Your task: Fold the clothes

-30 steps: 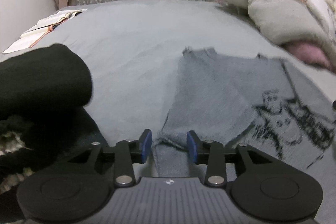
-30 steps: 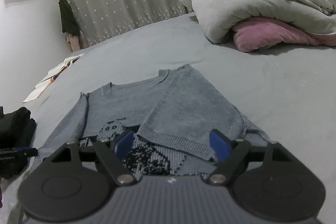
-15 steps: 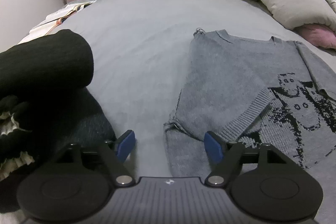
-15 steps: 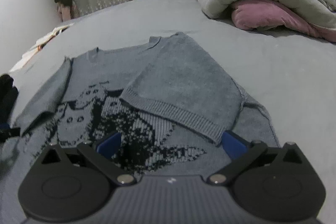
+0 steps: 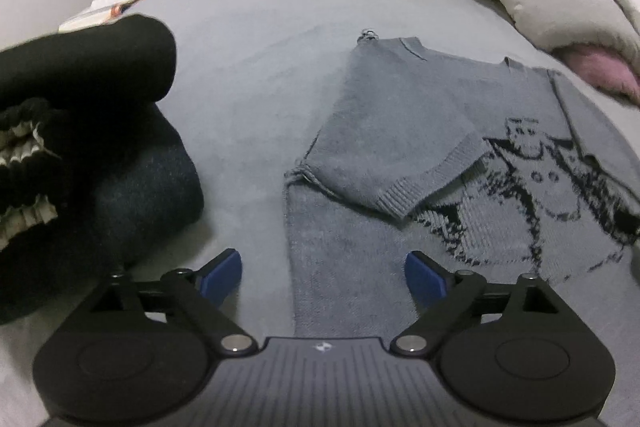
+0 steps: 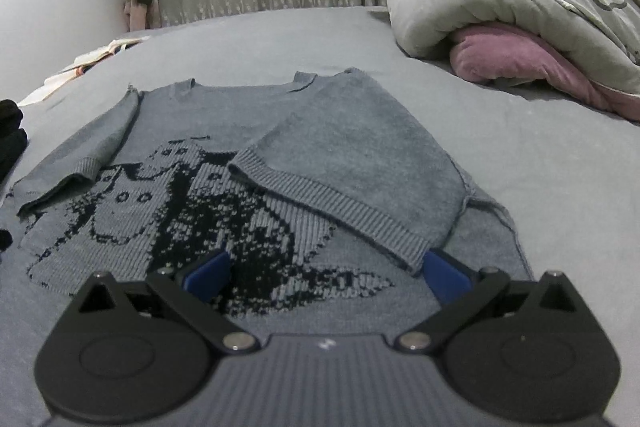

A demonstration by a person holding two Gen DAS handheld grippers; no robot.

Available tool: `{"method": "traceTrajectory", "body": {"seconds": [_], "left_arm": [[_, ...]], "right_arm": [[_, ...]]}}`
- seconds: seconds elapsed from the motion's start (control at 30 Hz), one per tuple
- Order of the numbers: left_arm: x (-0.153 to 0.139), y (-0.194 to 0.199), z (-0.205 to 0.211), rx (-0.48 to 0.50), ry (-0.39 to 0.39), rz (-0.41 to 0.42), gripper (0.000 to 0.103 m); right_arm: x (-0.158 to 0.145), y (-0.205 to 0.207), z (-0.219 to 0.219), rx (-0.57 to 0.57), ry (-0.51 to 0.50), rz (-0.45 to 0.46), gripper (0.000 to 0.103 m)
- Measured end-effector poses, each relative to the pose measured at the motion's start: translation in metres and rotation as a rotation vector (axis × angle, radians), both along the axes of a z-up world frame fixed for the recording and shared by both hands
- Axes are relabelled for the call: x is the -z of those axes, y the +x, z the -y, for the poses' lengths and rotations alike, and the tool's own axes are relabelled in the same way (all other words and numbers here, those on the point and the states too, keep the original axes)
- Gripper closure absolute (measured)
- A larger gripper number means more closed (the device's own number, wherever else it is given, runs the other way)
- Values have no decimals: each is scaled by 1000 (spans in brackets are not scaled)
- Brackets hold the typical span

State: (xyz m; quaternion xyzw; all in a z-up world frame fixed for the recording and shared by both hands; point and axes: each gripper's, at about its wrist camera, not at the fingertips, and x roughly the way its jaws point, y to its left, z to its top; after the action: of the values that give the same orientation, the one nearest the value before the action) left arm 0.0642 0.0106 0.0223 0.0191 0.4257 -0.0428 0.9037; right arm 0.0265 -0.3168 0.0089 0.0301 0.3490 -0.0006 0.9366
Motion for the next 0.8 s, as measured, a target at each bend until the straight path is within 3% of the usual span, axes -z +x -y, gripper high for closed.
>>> {"method": "traceTrajectory", "body": {"seconds": [0.17, 0.8], "left_arm": [[6, 1, -9, -19, -41, -4, 4], [10, -1, -4, -45, -23, 19, 0]], "right_arm": [[0, 1, 2, -2, 0, 12, 0], [3, -1, 2, 0, -3, 27, 0]]}}
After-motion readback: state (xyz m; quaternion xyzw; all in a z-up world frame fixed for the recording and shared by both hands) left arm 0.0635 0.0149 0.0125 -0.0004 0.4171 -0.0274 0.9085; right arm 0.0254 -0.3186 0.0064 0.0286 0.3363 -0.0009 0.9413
